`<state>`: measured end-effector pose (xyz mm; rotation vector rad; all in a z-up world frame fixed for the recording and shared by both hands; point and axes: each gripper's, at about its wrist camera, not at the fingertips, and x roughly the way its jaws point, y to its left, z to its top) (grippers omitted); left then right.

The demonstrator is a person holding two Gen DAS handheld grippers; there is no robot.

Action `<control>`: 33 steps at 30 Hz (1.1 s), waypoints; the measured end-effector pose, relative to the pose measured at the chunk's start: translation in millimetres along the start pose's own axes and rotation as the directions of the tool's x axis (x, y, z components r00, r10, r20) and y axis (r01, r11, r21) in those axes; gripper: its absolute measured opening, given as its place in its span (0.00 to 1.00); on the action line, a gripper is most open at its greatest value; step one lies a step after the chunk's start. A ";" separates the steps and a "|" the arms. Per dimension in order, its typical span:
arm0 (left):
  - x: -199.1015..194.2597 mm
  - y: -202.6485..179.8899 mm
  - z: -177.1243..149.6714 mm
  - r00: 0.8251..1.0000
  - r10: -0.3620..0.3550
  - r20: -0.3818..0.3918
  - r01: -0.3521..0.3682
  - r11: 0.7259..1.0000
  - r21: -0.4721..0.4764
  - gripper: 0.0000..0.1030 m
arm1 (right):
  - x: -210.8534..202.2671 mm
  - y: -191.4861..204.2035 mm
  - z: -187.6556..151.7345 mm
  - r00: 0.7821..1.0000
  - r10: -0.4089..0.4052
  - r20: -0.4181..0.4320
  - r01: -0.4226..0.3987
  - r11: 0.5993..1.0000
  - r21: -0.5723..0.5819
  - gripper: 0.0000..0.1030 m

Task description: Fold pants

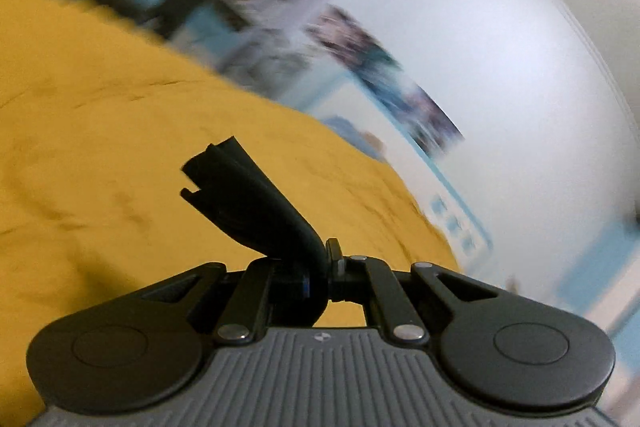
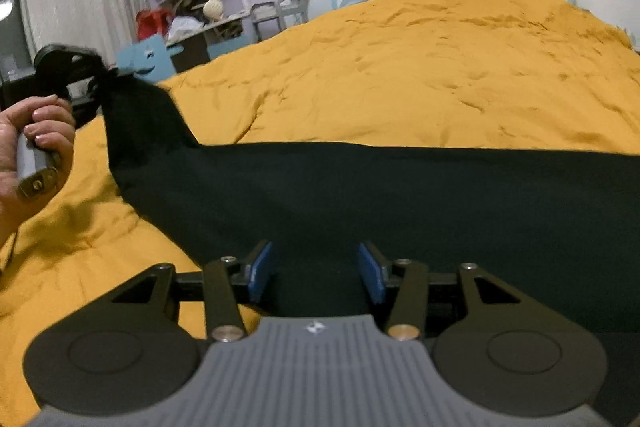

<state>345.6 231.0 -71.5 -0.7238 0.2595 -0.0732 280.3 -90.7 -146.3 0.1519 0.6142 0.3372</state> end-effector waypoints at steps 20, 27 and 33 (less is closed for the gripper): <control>13.5 -115.9 -173.9 0.807 0.028 -0.590 0.345 0.788 0.510 0.49 | -38.5 -56.6 2.1 0.998 -0.057 0.039 0.046 0.968 0.245 0.44; -8.7 -55.1 -88.4 0.931 0.032 -0.363 0.084 0.951 0.299 0.67 | -16.9 -54.5 18.6 1.000 0.029 -0.011 -0.023 0.933 0.359 0.45; -4.3 14.4 -49.3 0.913 0.264 -0.310 -0.225 0.962 0.157 0.70 | 24.7 -55.8 23.9 0.991 0.106 -0.081 -0.045 0.835 0.548 0.46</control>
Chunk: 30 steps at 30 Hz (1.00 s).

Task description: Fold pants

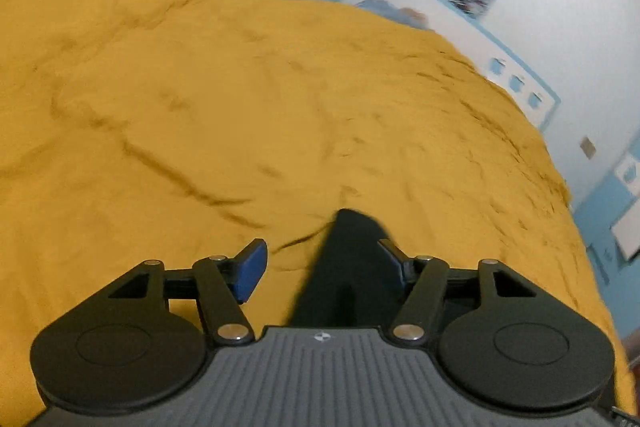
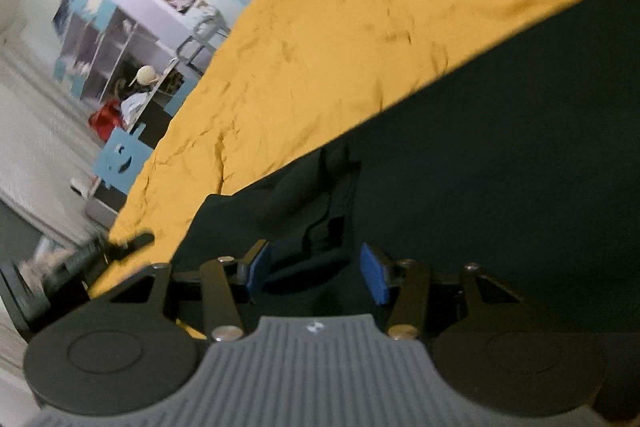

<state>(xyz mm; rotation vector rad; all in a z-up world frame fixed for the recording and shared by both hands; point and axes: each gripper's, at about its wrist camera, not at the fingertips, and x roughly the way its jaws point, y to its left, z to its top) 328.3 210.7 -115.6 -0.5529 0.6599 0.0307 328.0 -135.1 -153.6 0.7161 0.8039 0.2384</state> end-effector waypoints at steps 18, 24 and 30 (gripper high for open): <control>15.7 6.3 -17.9 0.973 -0.139 -0.186 0.129 0.989 -0.067 0.70 | 28.1 17.9 6.0 0.996 -0.086 0.031 0.079 0.983 0.164 0.03; 11.3 6.0 -19.2 0.952 -0.241 -0.189 0.220 0.967 -0.128 0.70 | -12.2 15.0 20.9 0.988 -0.074 0.133 0.061 0.993 0.105 0.02; 17.3 -9.8 -25.7 0.955 -0.200 -0.220 0.196 0.980 -0.042 0.70 | -20.8 -0.4 16.2 0.989 -0.114 0.093 0.110 0.993 0.051 0.03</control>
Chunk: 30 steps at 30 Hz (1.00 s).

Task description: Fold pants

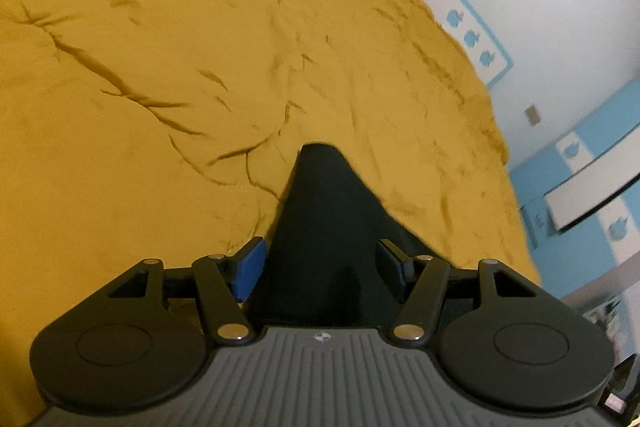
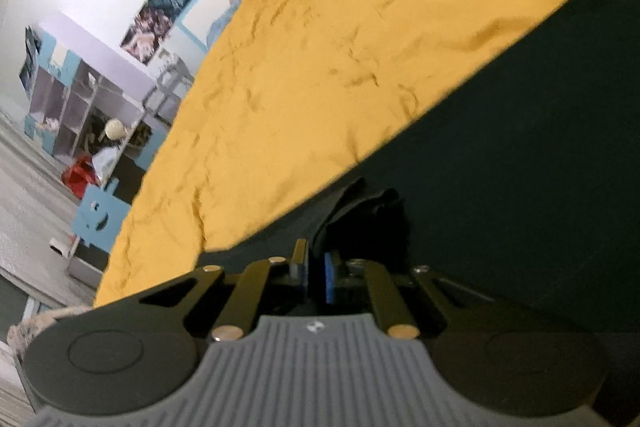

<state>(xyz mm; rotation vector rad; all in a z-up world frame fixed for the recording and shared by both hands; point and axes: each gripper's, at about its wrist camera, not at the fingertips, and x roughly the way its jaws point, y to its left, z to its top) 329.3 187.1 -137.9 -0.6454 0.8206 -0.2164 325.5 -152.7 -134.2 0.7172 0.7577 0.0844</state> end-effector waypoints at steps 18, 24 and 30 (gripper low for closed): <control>11.2 -11.9 -9.0 0.986 0.127 -0.105 -0.109 0.982 0.155 0.65 | 46.5 74.6 -22.9 0.994 -0.092 0.064 0.112 0.745 -0.658 0.39; 12.8 -13.1 -7.2 0.984 0.133 -0.116 -0.115 0.981 0.154 0.66 | 48.6 39.4 9.1 0.945 -0.309 0.107 0.320 0.807 -0.496 0.27; 17.0 -13.6 -5.0 0.983 0.138 -0.120 -0.119 0.981 0.154 0.69 | 19.2 53.9 -25.8 0.994 -0.105 0.032 0.104 0.802 -0.588 0.27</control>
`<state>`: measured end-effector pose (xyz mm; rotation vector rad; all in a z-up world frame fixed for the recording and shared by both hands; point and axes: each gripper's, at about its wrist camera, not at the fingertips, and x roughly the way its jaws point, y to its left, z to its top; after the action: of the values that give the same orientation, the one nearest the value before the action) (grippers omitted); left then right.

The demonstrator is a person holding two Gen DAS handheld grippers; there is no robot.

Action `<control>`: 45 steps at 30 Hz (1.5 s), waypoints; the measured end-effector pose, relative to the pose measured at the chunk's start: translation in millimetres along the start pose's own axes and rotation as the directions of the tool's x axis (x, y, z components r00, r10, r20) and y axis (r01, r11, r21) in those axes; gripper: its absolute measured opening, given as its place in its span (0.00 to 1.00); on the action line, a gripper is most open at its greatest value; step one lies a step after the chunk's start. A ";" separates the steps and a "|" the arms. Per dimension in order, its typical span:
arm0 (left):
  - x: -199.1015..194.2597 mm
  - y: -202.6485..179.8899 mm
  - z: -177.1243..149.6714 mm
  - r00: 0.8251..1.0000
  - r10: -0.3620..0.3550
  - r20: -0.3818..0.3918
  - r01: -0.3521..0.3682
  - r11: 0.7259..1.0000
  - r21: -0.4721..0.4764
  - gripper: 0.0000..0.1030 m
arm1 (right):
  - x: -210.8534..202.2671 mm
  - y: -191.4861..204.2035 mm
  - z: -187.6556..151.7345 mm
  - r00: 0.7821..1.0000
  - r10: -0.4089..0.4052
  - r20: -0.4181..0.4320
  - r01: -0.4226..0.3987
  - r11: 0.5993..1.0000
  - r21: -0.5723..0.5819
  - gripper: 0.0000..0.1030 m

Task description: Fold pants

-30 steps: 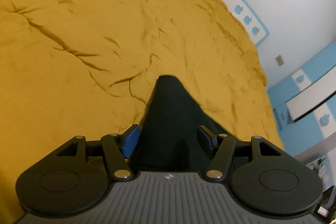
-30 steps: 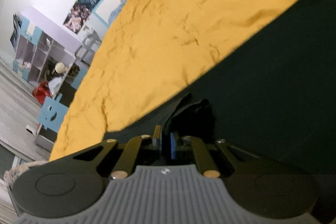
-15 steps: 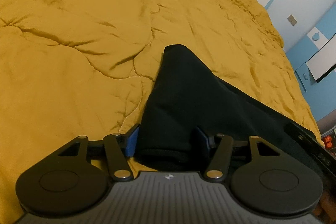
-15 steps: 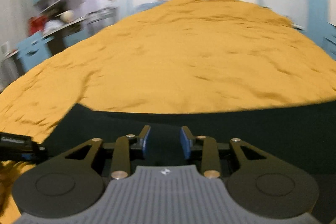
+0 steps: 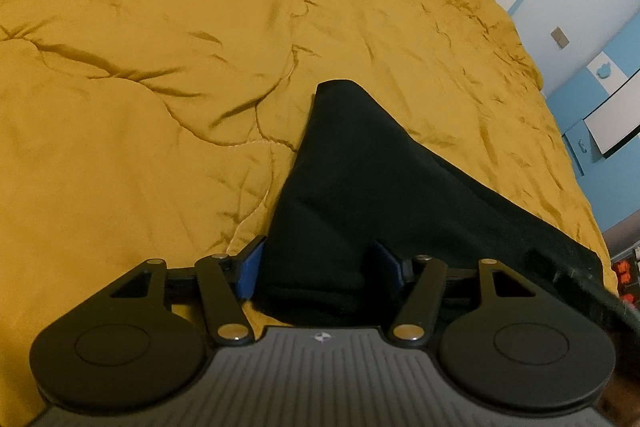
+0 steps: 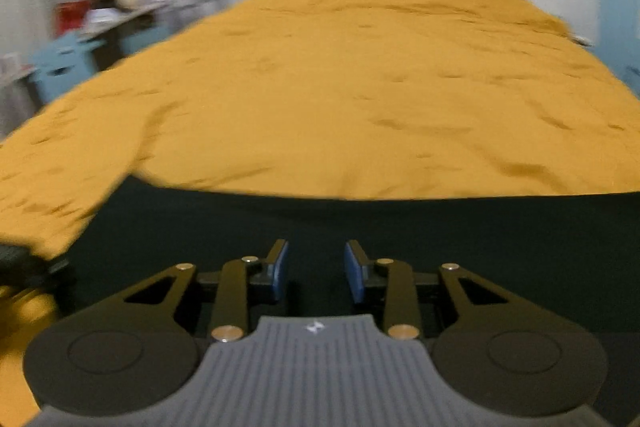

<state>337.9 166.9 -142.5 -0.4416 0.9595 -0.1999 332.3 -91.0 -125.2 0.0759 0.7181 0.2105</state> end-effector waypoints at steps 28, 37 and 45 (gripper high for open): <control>-68.3 -77.2 -56.0 0.937 0.128 0.324 -0.177 0.976 0.129 0.67 | -208.1 -205.4 -95.4 0.965 -0.252 0.077 0.222 0.935 0.276 0.32; -34.6 -216.0 -95.2 0.976 -0.010 0.217 -0.053 0.958 0.283 0.69 | -230.8 -299.8 -129.4 0.952 -0.289 0.099 0.136 0.692 0.709 0.40; 21.1 -309.4 -125.4 0.992 -0.032 0.121 -0.019 0.917 0.399 0.69 | -226.3 -337.4 -137.2 0.943 -0.307 0.126 0.080 0.578 0.812 0.40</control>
<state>255.2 -151.4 -81.5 -0.0784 0.7684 -0.3629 131.6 -469.9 -130.0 0.8868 0.5039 -0.3634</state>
